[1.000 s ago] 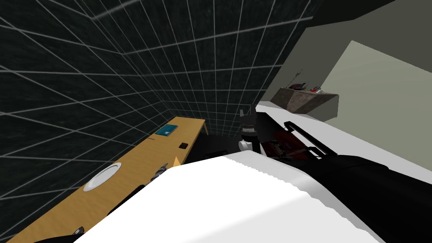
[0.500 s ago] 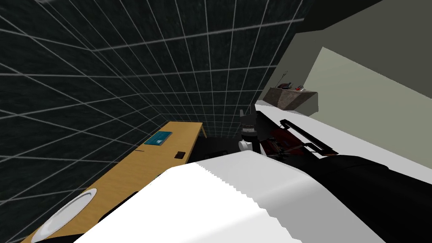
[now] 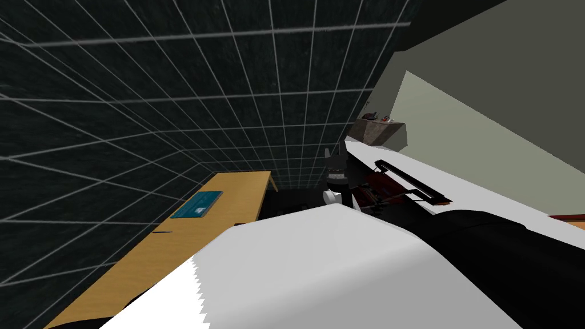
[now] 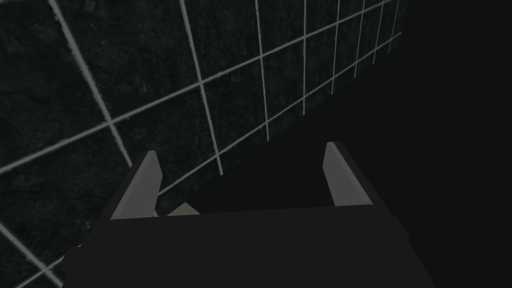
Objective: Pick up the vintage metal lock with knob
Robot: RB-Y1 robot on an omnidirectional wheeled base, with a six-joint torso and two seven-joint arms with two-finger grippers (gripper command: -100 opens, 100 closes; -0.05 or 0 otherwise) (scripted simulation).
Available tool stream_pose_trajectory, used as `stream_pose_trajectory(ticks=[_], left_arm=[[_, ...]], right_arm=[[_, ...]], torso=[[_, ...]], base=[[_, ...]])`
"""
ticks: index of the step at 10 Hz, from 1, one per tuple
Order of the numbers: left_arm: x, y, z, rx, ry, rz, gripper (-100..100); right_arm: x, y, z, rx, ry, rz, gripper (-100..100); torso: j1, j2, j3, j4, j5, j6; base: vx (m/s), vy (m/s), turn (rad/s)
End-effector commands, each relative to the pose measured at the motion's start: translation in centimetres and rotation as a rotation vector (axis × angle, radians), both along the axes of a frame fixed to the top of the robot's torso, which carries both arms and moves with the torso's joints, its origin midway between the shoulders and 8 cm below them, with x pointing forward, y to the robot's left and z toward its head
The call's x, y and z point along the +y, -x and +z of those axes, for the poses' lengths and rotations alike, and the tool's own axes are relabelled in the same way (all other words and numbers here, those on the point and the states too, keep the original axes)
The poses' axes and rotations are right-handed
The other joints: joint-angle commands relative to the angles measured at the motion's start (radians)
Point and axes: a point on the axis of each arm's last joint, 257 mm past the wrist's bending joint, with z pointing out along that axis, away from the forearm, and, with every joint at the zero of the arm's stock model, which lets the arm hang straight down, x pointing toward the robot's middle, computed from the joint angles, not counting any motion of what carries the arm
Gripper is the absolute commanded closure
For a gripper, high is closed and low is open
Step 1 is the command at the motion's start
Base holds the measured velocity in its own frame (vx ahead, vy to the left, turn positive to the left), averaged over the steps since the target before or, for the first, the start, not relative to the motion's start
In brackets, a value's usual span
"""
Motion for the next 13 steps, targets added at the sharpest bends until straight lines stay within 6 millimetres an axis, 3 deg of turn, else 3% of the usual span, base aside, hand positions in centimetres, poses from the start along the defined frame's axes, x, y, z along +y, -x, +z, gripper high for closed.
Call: stream_pose_trajectory(ticks=[1, 4, 6, 7, 8, 9, 13], left_arm=[[-0.4, 1.4, -0.3, 0.036, 0.034, 0.032, -100], [-1.1, 3.4, -0.9, 0.089, 0.088, 0.077, -100], [-2.8, 4.8, -1.9, 0.127, 0.145, 0.108, -100], [-2.1, 4.4, -1.7, 0.115, 0.126, 0.099, -100], [-2.2, 4.5, -1.7, 0.118, 0.13, 0.1, 0], [-2.0, 4.3, -2.3, 0.113, 0.135, 0.138, -100], [-1.6, 4.1, -3.4, 0.105, 0.142, 0.213, -100]], right_arm=[[0.0, 0.0, 0.0, 0.0, 0.0, 0.0, 0], [0.0, 0.0, 0.0, 0.0, 0.0, 0.0, 0], [0.0, 0.0, 0.0, 0.0, 0.0, 0.0, 0], [0.0, 0.0, 0.0, 0.0, 0.0, 0.0, 0], [0.0, 0.0, 0.0, 0.0, 0.0, 0.0, 0], [0.0, 0.0, 0.0, 0.0, 0.0, 0.0, 0], [0.0, 0.0, 0.0, 0.0, 0.0, 0.0, 0]], torso=[[0.0, 0.0, 0.0, 0.0, 0.0, 0.0], [-0.002, 0.001, 0.001, 0.0, 0.0, 0.0], [-0.001, 0.0, 0.0, 0.0, 0.0, 0.0], [-0.002, -0.001, 0.0, 0.0, 0.0, 0.0], [-0.004, 0.004, 0.002, 0.001, -0.001, -0.001], [-0.006, 0.008, 0.004, 0.002, -0.001, -0.001], [-0.007, 0.019, 0.011, 0.004, -0.002, -0.001]], base=[[0.158, 0.081, -0.153], [0.144, 0.055, -0.156], [0.168, 0.067, -0.168], [0.081, 0.022, -0.025], [0.014, 0.006, 0.003], [-0.057, 0.002, -0.276], [-0.117, -0.014, -0.207]])
